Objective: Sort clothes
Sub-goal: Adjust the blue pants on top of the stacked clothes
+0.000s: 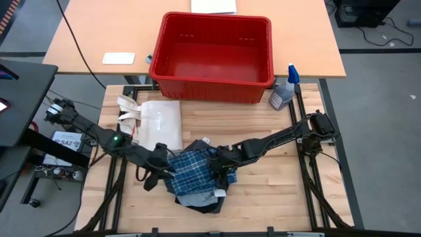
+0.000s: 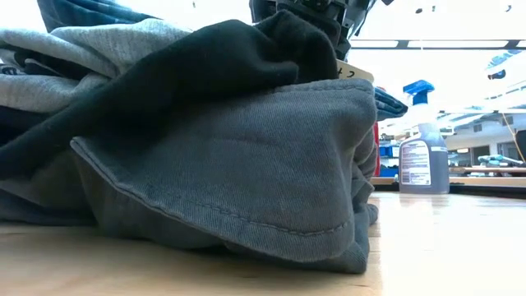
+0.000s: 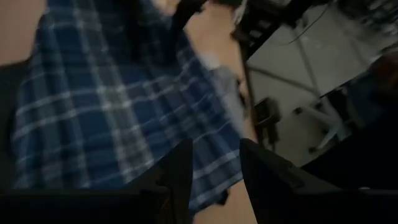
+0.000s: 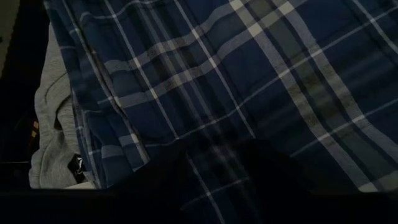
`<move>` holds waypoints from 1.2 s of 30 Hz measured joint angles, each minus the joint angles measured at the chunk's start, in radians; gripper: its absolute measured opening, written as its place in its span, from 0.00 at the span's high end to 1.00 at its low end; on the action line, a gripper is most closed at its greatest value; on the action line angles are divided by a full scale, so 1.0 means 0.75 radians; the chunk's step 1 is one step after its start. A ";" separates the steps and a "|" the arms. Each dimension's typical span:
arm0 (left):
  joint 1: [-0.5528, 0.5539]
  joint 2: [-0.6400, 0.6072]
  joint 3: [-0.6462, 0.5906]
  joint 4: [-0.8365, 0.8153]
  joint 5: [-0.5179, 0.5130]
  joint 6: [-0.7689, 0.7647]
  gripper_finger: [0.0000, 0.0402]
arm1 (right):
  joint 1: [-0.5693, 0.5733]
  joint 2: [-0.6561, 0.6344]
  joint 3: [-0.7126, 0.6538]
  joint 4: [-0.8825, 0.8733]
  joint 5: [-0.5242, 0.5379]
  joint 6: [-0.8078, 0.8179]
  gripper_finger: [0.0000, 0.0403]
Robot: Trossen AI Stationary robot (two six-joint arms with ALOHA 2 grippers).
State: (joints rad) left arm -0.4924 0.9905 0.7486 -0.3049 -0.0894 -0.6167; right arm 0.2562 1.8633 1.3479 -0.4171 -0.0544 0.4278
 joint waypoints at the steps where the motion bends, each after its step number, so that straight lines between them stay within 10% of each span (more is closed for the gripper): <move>1: -0.007 0.000 0.000 0.030 0.000 0.004 0.66 | 0.000 0.000 0.000 0.000 -0.004 0.001 0.54; 14: -0.038 0.005 0.000 0.071 0.006 0.003 0.66 | -0.024 0.002 0.373 -0.371 -0.063 -0.056 0.54; 36: -0.035 0.298 0.000 0.049 0.006 -0.001 0.66 | -0.068 0.001 0.199 0.207 0.012 -0.166 0.54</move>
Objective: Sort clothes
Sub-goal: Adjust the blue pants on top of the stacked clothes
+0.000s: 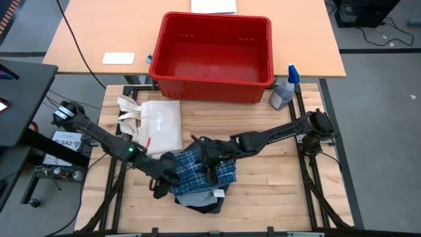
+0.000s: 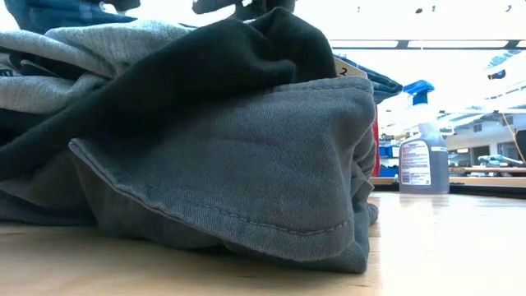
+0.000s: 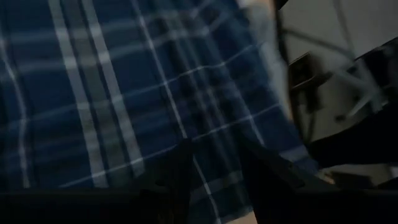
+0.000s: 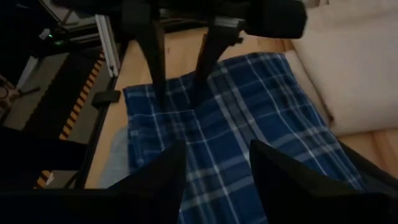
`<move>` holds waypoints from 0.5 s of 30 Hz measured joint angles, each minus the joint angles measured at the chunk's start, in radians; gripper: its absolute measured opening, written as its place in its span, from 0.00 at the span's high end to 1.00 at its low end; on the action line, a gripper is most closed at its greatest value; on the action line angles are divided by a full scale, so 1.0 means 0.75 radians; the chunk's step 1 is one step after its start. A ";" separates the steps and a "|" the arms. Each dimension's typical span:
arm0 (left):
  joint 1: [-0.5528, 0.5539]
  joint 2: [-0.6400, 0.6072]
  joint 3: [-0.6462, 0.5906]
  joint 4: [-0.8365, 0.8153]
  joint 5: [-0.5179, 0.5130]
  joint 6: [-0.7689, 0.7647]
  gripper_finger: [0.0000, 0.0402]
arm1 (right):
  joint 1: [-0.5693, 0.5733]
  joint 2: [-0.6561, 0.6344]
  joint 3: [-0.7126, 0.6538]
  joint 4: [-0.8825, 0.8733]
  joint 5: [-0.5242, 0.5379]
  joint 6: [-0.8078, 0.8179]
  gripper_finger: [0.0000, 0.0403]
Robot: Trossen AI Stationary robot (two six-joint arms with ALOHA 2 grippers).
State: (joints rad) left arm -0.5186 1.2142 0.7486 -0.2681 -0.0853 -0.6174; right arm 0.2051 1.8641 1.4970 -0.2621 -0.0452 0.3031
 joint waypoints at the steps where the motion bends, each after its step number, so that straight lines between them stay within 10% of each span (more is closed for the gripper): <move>1: 0.000 0.028 0.000 0.003 0.000 0.000 0.66 | -0.004 0.000 -0.016 0.013 0.000 0.000 0.54; 15: 0.002 0.145 0.002 0.023 -0.031 0.001 0.66 | -0.012 -0.008 -0.230 -0.234 -0.059 0.092 0.54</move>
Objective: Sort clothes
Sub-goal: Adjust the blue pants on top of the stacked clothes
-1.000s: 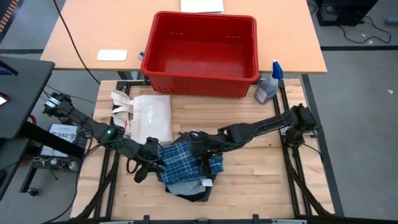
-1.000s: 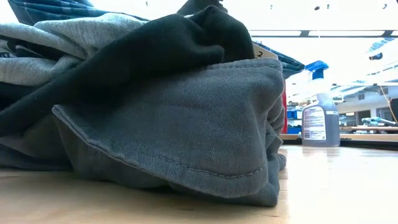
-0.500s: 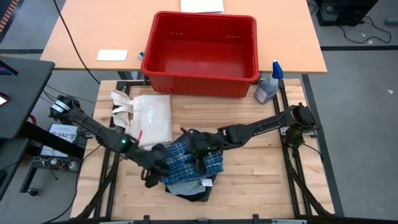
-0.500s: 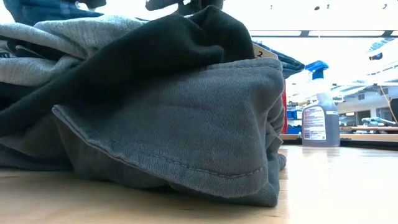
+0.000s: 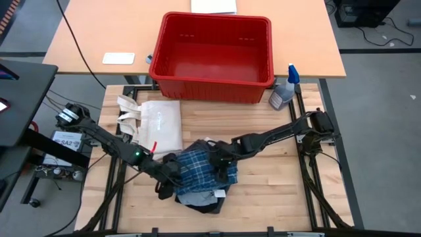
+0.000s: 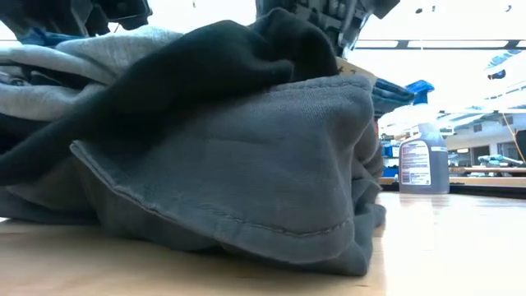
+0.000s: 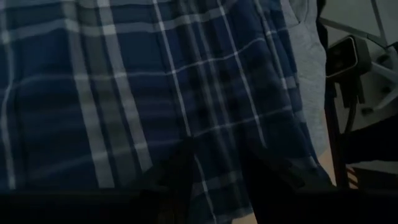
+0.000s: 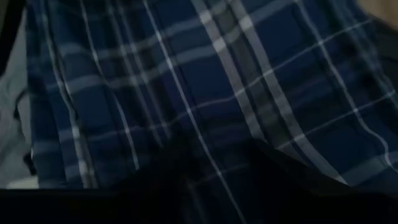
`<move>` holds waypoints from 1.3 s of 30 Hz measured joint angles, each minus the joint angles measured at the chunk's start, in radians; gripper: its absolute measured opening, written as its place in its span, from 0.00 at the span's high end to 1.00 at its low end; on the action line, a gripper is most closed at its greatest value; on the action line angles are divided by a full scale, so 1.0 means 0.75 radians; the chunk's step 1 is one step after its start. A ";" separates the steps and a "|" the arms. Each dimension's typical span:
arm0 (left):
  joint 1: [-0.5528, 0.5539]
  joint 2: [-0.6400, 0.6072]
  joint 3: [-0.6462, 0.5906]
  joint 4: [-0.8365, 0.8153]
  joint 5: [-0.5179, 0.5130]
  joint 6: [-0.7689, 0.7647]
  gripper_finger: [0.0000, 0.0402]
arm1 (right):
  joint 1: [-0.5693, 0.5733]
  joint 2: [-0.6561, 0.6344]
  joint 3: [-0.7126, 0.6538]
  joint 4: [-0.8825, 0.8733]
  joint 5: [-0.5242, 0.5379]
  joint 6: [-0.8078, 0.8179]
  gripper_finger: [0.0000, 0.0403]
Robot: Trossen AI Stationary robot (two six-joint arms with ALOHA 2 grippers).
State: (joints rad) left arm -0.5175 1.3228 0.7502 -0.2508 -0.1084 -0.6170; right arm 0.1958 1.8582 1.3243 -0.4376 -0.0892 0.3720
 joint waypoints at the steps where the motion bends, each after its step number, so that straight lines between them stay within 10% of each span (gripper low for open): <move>1: 0.000 0.000 0.000 0.001 -0.004 -0.001 0.66 | 0.000 -0.009 0.000 -0.033 -0.014 0.005 0.54; 15: -0.002 -0.023 -0.003 0.000 0.022 -0.015 0.66 | 0.001 -0.368 -0.006 -0.320 0.131 0.099 0.54; 31: 0.005 -0.364 -0.002 0.183 0.010 -0.065 0.66 | 0.006 -0.407 -0.004 0.541 0.086 0.056 0.54; 39: 0.045 -0.371 -0.002 0.190 0.001 -0.057 0.66 | 0.006 -0.367 -0.005 0.513 0.087 0.025 0.54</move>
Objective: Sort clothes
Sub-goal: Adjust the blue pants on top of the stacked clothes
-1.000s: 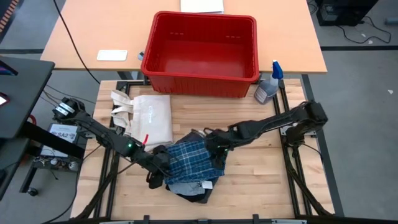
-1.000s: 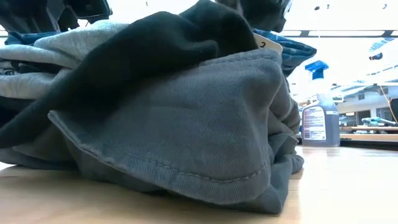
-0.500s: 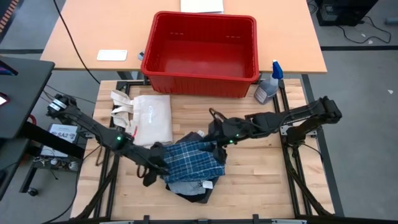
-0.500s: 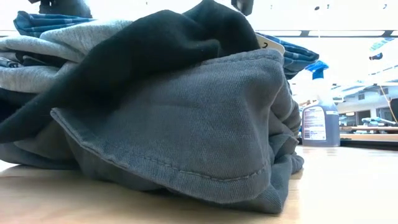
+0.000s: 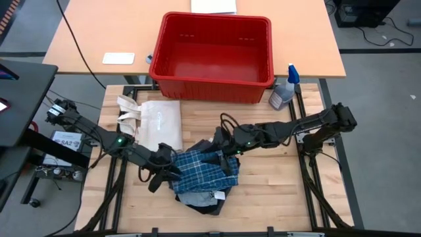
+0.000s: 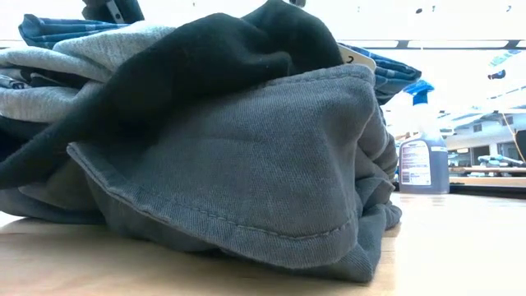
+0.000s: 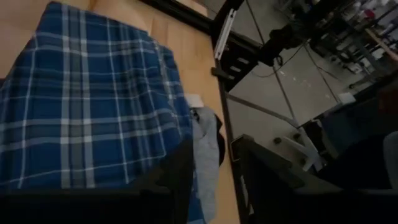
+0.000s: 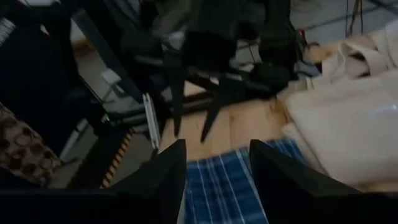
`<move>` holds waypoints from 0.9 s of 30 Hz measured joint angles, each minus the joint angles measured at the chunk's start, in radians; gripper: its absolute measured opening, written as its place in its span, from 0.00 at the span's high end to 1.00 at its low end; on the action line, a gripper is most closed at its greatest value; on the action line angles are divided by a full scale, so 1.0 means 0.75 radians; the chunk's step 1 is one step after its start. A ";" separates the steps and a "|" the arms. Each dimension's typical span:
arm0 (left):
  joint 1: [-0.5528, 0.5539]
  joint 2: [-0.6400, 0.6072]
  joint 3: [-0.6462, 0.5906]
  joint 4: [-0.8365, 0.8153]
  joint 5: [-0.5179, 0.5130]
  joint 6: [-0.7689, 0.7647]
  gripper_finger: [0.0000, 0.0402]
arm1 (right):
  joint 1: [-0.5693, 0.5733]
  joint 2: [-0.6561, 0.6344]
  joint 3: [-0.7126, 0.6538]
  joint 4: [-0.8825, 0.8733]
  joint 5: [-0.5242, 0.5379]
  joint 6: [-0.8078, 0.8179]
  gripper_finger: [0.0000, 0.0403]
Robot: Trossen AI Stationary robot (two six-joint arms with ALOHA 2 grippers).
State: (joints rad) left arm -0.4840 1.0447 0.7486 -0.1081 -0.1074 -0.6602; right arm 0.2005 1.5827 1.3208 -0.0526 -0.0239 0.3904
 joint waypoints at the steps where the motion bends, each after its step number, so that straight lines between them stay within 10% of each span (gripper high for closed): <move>1: 0.006 0.000 0.000 -0.005 0.002 0.000 0.66 | 0.000 0.003 0.001 -0.007 0.000 0.000 0.54; 16: 0.035 -0.302 -0.017 -0.476 -0.227 0.291 0.66 | -0.072 0.326 0.000 0.188 -0.016 0.256 0.54; 27: 0.138 -0.644 -0.525 -0.077 -0.383 0.457 0.66 | -0.105 0.396 0.001 0.222 0.146 0.137 0.54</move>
State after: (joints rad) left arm -0.3801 0.5615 0.3549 -0.1656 -0.3949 -0.3176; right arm 0.1220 1.8798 1.3219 0.1137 0.0853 0.4933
